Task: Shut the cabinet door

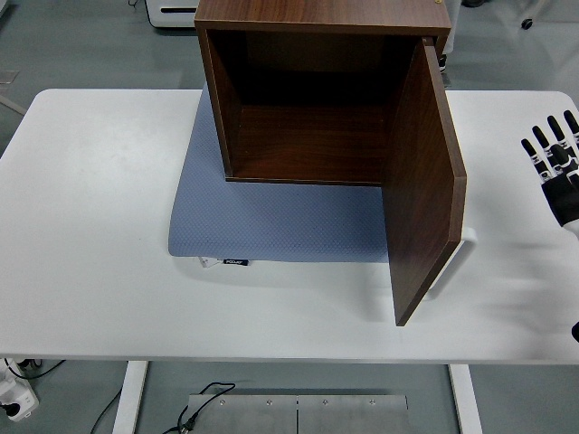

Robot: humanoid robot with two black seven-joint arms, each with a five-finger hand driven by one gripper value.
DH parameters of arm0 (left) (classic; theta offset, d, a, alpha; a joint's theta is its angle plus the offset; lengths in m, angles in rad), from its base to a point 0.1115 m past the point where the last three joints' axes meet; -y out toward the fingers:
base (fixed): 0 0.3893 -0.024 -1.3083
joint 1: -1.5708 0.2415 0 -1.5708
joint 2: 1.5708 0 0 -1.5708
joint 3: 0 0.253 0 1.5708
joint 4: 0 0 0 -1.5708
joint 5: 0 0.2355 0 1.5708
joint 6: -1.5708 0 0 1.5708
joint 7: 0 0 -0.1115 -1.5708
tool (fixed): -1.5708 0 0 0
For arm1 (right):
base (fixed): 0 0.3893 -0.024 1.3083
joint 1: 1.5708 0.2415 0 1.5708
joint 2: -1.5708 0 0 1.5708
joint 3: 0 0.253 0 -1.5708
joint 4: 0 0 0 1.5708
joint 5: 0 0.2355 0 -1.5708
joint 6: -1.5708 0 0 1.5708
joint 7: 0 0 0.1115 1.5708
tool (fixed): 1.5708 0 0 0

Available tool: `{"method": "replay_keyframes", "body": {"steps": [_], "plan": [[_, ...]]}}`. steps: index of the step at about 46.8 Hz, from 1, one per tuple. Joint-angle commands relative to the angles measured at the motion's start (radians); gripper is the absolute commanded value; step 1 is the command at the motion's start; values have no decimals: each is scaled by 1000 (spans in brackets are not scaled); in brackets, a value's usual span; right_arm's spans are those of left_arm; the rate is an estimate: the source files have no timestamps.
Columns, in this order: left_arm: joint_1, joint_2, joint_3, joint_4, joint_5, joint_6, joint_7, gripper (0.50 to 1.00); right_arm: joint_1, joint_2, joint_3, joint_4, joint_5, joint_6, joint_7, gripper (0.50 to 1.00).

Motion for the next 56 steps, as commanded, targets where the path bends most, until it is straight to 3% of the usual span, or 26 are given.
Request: {"method": "replay_keyframes", "body": {"steps": [1,16,34,56], "plan": [[0,0,0,1,0,0,0,1000,-26,-19,7,33,0,0,0,1000],[0,0,0,1,0,0,0,1000,-150,-38,78,162,2,0,-2,1000],[0,0,0,1,0,0,0,1000,-340,-73,164,425,0,0,-3,1000],[0,0,0,1,0,0,0,1000,-520,-81,211,463,-1,0,-5,1000]]}}
